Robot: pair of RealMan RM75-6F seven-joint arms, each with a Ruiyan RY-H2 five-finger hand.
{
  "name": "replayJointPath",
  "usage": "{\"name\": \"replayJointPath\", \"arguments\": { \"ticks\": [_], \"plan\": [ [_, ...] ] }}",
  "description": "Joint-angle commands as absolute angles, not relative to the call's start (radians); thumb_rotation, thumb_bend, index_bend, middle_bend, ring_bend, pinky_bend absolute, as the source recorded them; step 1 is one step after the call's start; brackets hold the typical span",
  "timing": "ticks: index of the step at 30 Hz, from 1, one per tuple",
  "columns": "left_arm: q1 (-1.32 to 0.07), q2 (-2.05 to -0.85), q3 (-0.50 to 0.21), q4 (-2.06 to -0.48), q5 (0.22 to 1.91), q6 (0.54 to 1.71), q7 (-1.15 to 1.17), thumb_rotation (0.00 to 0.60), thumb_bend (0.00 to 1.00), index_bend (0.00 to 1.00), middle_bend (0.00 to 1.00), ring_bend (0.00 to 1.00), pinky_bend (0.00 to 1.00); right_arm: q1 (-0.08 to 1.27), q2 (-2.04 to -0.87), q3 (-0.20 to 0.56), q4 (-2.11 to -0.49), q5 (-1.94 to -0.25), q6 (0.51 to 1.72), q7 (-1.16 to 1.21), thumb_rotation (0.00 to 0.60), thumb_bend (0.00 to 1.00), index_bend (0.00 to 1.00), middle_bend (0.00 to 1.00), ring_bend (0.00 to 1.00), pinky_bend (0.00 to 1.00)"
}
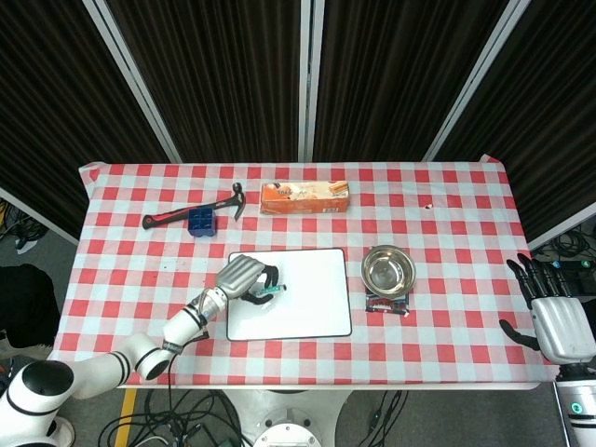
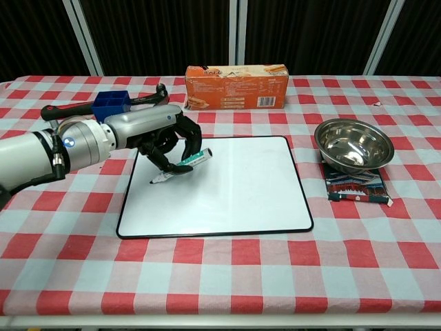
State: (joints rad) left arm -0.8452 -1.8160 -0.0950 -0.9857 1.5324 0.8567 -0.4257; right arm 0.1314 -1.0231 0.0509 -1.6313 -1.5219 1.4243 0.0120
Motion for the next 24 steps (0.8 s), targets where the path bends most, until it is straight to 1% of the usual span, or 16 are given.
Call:
{"name": "replayJointPath", "arguments": {
  "ticks": [1,13,19,24],
  "plan": [
    [-0.853,-1.834,-0.095,-0.963,1.527,0.855,-0.441,0.6,0.37,0.58,0.6,0.78,0.94,0.129,-1.022,0.051,-1.631,-1.52,1.426,0.013,0.6,0.12,0.0,0.0,0.0,0.0],
    [-0.928,-1.944,-0.127,-0.881,1.521,0.841,-0.497,0.6,0.37,0.58,0.6,0.78,0.94,0.119,-1.011,0.052,-1.63,-1.511,1.434,0.018,0.6,0.12,0.0,0.0,0.0,0.0],
    [-0.931,-1.906,-0.142,-0.923,1.519,0.88,-0.496,0.6,0.37,0.58,0.6,0.78,0.94,0.117,-1.009,0.053,-1.629,-1.516,1.439,0.023,0.6,0.12,0.0,0.0,0.0,0.0],
    [-0.915,-1.88,-0.14,-0.943,1.489,0.87,-0.476,0.6,0.37,0.58,0.6,0.77,0.94,0.122,-1.017,0.052,-1.619,-1.518,1.43,0.034,0.6,0.12,0.0,0.0,0.0,0.0]
  ]
}}
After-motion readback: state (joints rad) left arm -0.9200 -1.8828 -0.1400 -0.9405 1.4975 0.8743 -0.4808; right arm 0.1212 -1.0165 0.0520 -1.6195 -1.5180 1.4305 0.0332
